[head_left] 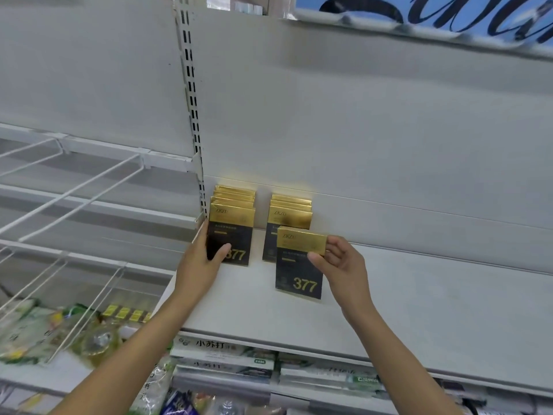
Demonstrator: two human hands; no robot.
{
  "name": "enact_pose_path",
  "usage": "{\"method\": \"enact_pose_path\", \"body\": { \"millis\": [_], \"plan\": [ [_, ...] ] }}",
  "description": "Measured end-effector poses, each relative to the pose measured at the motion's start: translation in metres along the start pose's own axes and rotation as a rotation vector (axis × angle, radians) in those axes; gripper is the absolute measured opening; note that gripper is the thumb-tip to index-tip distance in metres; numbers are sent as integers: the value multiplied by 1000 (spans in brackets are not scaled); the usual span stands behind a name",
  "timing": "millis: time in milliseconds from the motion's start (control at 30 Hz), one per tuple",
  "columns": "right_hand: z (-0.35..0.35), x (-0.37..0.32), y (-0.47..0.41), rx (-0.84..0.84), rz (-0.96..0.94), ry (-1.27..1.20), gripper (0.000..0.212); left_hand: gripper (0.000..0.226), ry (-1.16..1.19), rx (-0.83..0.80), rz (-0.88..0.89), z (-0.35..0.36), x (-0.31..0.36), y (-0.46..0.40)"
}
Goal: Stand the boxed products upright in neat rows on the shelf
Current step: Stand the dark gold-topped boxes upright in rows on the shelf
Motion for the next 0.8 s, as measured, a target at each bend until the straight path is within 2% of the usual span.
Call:
{"method": "enact_pose_path", "body": {
  "millis": [333,667,733,800],
  "plan": [
    [26,5,-9,93,-77,154,25,63,-42,27,-18,1,-5,0],
    [41,24,-15,209,-271,428,50,58,-44,30,-31,0,-6,-1],
    [43,29,-16,186,-250,478,62,58,-45,31,-30,0,-7,-2],
    [47,35,-19,127,-182,458,62,59,-43,32,-43,1,-8,-2]
  ]
}}
Point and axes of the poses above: each hand's wrist, its own y-axis away from the middle knuckle, its own z-axis out of the palm, x = y × z, the point moved 2 cm from there along -y, towards the middle knuckle, and after that the axes turned 3 degrees about -y, right-handed, at the moved point
